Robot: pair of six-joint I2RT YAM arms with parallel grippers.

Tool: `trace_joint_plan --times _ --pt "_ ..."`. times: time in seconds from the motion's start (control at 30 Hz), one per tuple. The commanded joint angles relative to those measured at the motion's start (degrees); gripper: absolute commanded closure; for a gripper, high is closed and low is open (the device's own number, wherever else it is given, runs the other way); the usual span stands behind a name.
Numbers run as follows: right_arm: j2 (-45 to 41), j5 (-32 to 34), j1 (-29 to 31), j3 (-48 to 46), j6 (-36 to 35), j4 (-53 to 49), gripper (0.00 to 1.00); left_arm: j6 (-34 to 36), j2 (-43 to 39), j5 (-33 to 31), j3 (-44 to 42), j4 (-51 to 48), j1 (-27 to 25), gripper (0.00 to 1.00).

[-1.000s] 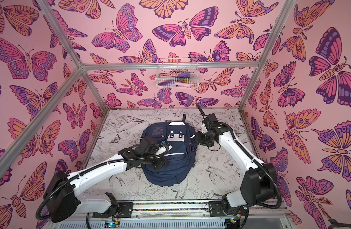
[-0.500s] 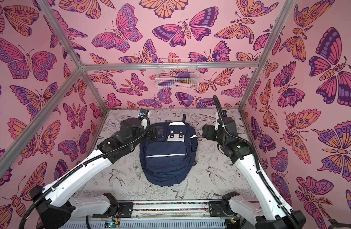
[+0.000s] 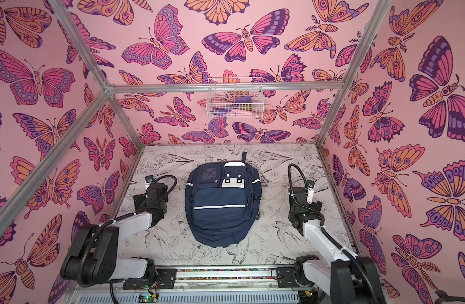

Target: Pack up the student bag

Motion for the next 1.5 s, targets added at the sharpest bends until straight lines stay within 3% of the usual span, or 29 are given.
trace_joint_plan --times 0.0,0.07,0.2,0.27,0.3,0.43,0.77,0.9,0.97,1.03,1.1,1.2,1.27,1.3,1.37,1.43,1.47 --pt "6.4 -1.8 -0.5 0.0 -3.5 18.2 0.14 0.5 0.6 -1.5 -1.8 13.3 1.3 0.00" --pt "10.1 -7.8 -1.3 1.1 -6.0 22.6 0.13 0.5 0.7 -1.5 -2.1 15.1 2.5 0.00" --pt "17.5 -23.1 -4.4 2.4 -11.2 32.8 0.14 0.5 3.0 -1.5 3.4 5.0 5.3 0.00" --pt "20.1 -29.8 -5.8 -0.6 -12.3 41.6 0.01 0.5 4.1 -1.5 5.8 0.9 8.0 0.00" --pt "20.2 -32.1 -6.5 -2.1 -12.5 43.0 0.01 0.5 4.7 -1.5 6.9 -0.7 9.8 0.00" --pt "21.0 -31.2 -6.5 -2.5 -12.1 44.3 0.01 0.5 1.4 -1.5 2.9 3.4 14.9 0.00" --pt "20.4 -31.3 -6.5 -2.1 -12.3 42.9 0.01 0.5 -4.3 -1.5 -4.8 12.3 14.7 0.00" --pt "20.2 -31.5 -6.5 -2.2 -12.4 42.9 0.01 0.5 -11.1 -1.5 -14.6 23.1 14.0 0.00" --pt "20.1 -31.5 -6.5 -2.2 -12.4 42.9 0.01 0.5 -7.7 -1.5 -16.3 29.8 13.7 0.00" --pt "20.2 -31.5 -6.5 -2.2 -12.4 42.9 0.01 0.5 2.0 -1.5 -14.6 38.5 13.7 0.00" --pt "20.2 -31.5 -6.5 -2.2 -12.4 42.9 0.01 0.5 1.0 -1.5 -12.1 30.5 11.2 0.00" --pt "20.2 -31.6 -6.5 -2.2 -12.4 42.8 0.01 0.5 8.8 -1.5 -9.8 36.3 10.4 0.00" --pt "20.2 -31.6 -6.5 -2.2 -12.4 42.9 0.01 0.5 5.9 -1.5 -5.7 24.8 9.1 0.00" --pt "20.3 -31.5 -6.5 -2.1 -12.4 42.8 0.01 0.5 8.4 -1.5 -7.2 31.6 8.7 0.00" --pt "20.3 -31.7 -6.5 -2.1 -12.6 42.8 0.01 0.5 5.9 -1.5 -5.4 24.7 9.5 0.00" --pt "20.3 -31.7 -6.5 -2.1 -12.7 42.9 0.01 0.5 8.3 -1.5 -6.9 31.9 9.5 0.00" --pt "20.3 -31.7 -6.5 -2.1 -12.6 42.8 0.01 0.5 7.4 -1.5 -6.5 28.9 9.5 0.00"
